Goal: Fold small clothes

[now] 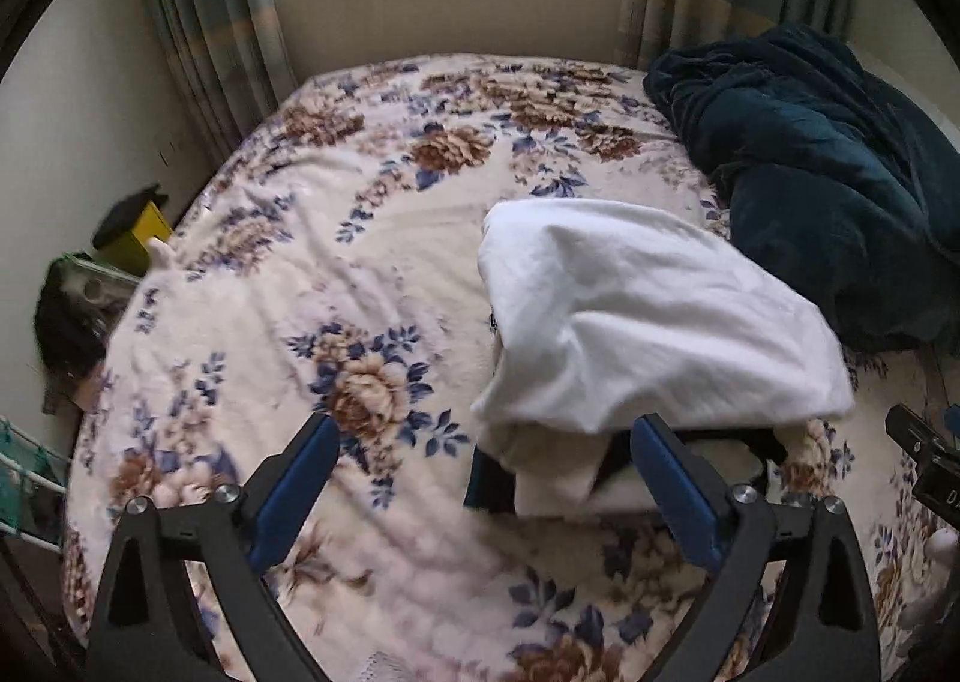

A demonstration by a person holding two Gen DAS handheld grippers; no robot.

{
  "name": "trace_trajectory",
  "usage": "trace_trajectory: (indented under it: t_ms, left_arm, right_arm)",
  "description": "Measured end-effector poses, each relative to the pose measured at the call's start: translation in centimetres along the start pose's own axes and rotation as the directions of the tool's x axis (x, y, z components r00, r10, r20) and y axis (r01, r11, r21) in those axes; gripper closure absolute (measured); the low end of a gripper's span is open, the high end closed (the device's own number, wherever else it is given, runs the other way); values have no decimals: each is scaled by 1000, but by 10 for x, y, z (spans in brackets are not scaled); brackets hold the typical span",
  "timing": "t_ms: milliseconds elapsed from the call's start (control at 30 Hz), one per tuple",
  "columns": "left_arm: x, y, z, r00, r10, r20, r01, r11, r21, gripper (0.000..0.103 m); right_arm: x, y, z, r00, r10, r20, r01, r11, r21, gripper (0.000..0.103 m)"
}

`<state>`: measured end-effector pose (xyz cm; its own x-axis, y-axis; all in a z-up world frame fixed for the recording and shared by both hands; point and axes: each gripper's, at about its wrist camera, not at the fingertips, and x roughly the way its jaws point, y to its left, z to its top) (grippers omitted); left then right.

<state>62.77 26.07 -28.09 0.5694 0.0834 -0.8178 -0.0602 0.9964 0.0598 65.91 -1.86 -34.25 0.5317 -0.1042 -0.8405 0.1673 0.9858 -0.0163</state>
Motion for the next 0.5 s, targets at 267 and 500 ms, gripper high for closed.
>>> trace_trajectory:
  t_ms: [267,500]
  left_arm:
    - [-107,-17,-24,997,-21,69,22,1000,-10,4]
    - [-211,-28,-49,991,-22,134,21,1000,1,4]
  right_arm:
    - [-124,-18,-30,998,-1,66,1,1000,2,0]
    - [-236,-41,-58,992,31,125,-29,999,-20,0]
